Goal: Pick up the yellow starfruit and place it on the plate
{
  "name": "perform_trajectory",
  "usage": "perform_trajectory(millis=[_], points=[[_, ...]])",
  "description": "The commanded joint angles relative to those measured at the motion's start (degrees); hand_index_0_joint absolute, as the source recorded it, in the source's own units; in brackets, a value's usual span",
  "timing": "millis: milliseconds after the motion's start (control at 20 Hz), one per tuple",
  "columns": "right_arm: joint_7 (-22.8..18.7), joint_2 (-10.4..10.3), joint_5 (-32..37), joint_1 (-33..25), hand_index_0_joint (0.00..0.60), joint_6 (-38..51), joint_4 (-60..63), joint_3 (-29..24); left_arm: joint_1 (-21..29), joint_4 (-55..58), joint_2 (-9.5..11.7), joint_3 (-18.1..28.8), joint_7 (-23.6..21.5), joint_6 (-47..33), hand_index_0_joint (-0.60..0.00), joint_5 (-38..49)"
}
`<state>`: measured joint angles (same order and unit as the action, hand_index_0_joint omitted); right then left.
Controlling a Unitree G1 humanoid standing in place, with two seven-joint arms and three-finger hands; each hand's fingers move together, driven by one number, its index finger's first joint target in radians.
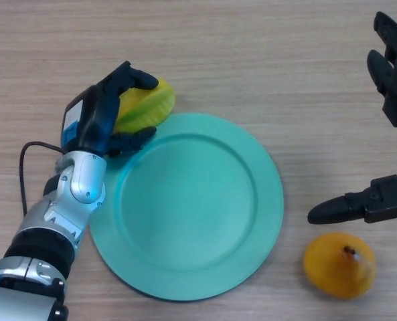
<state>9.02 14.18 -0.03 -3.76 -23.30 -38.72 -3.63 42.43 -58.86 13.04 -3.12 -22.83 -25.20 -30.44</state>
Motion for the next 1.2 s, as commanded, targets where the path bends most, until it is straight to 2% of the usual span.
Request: perform_trajectory(millis=[50,200,300,400,450,500,550,700,750,900,950,1000,1050,1100,1150,1200], points=[[-0.6,0.9,1.2,-1.2,0.000,7.0,-3.8,-2.5,2.2,4.2,2.3,3.5,-0.3,-1.7,-0.600,2.8],[-0.5,0.9,1.9,-1.6,0.000,5.5,-4.6,-2.7,1.3,9.9,2.0,6.0,2.7,1.5,-0.600,9.3],[-0.6,1.0,1.6,-1.7,0.000,6.0,-4.4,-2.6,0.9,14.1,2.8,5.5,4.8,3.7,-0.600,11.4],[-0.6,1.0,1.6,-1.7,0.000,6.2,-4.3,-2.6,-0.9,20.5,3.8,4.9,3.5,4.3,-0.600,10.8],[-0.5,1.0,2.0,-1.6,0.000,5.9,-4.4,-2.8,-2.4,25.3,3.3,5.7,4.1,3.6,-0.600,13.3],[-0.5,1.0,2.0,-1.6,0.000,5.8,-4.4,-2.7,-2.8,26.5,3.5,5.0,3.3,3.4,-0.600,12.2],[-0.5,1.1,1.9,-1.7,0.000,5.6,-4.3,-2.6,-5.2,33.2,2.6,5.5,7.3,7.6,-0.600,15.7],[-0.4,1.2,1.4,-1.8,0.000,6.2,-4.2,-2.5,-9.0,44.9,2.3,5.0,8.0,13.2,-0.600,14.6],[0.0,1.2,1.2,-1.4,0.000,6.7,-4.0,-2.4,-11.5,50.9,1.3,4.0,10.9,16.8,-0.600,15.8],[0.3,1.1,1.8,-1.8,0.000,5.5,-4.1,-2.6,-18.1,63.0,-0.9,3.4,13.8,23.3,-0.600,18.9],[0.3,1.3,1.4,-2.0,0.000,5.6,-3.9,-2.5,-20.8,65.9,-0.9,1.8,13.5,23.3,-0.549,16.2],[0.3,1.3,1.4,-2.0,0.000,5.7,-3.9,-2.5,-21.2,66.2,-0.9,1.7,13.6,23.1,-0.450,15.9],[0.3,1.2,1.3,-1.9,0.000,6.1,-3.7,-2.4,-22.9,67.4,-1.2,1.2,14.2,22.5,-0.299,15.3],[0.3,1.2,1.1,-1.8,0.000,6.3,-3.5,-2.3,-24.4,68.2,-1.4,0.8,14.8,21.6,-0.200,14.6],[0.2,1.1,1.0,-2.0,0.000,6.4,-3.2,-2.2,-26.7,69.5,-1.6,0.4,15.9,21.0,-0.249,14.8],[0.0,1.1,0.9,-2.0,0.000,6.5,-3.0,-2.2,-28.7,70.8,-1.8,0.0,17.2,20.9,-0.150,15.3]])
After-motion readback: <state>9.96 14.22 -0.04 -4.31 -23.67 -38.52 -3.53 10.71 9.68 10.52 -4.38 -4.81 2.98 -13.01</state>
